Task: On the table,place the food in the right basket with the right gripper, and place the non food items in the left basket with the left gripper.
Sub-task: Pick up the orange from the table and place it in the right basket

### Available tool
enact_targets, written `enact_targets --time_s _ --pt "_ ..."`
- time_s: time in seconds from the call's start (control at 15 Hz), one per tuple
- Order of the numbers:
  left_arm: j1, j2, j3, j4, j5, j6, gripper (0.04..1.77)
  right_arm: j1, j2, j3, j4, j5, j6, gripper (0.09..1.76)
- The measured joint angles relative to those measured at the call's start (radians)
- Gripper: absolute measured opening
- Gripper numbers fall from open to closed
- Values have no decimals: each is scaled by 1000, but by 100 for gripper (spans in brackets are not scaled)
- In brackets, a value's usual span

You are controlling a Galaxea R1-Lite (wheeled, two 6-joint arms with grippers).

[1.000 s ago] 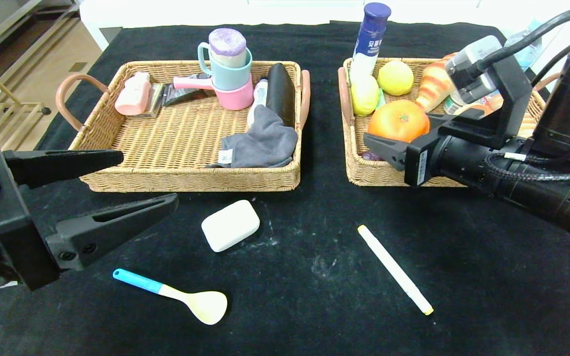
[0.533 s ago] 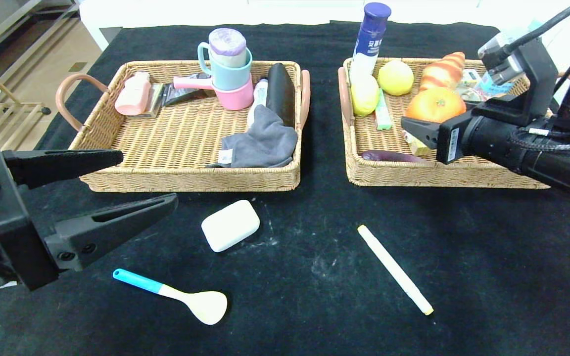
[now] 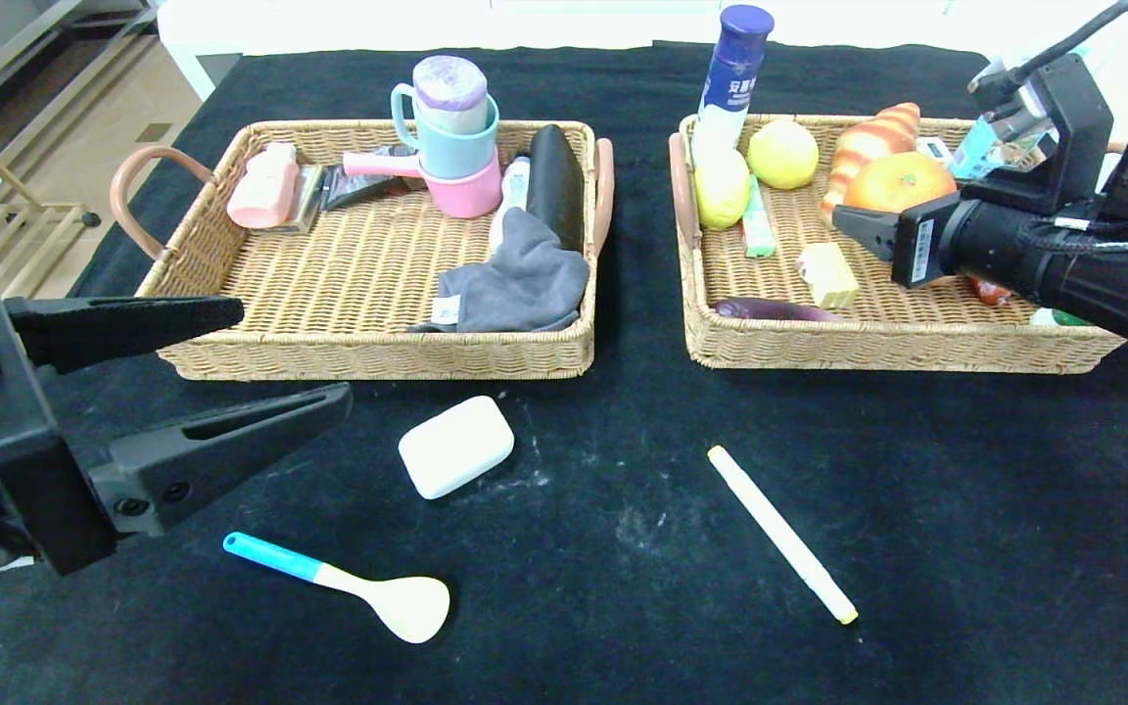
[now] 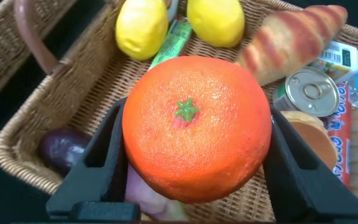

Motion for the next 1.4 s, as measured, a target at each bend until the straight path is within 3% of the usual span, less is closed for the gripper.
enact_targets --time_s 0.87,1.4 --pt "0 8 3 -1 0 0 172 -58 135 -146 6 11 25 124" --pt "0 6 3 -2 0 0 172 -53 139 -144 5 8 27 155"
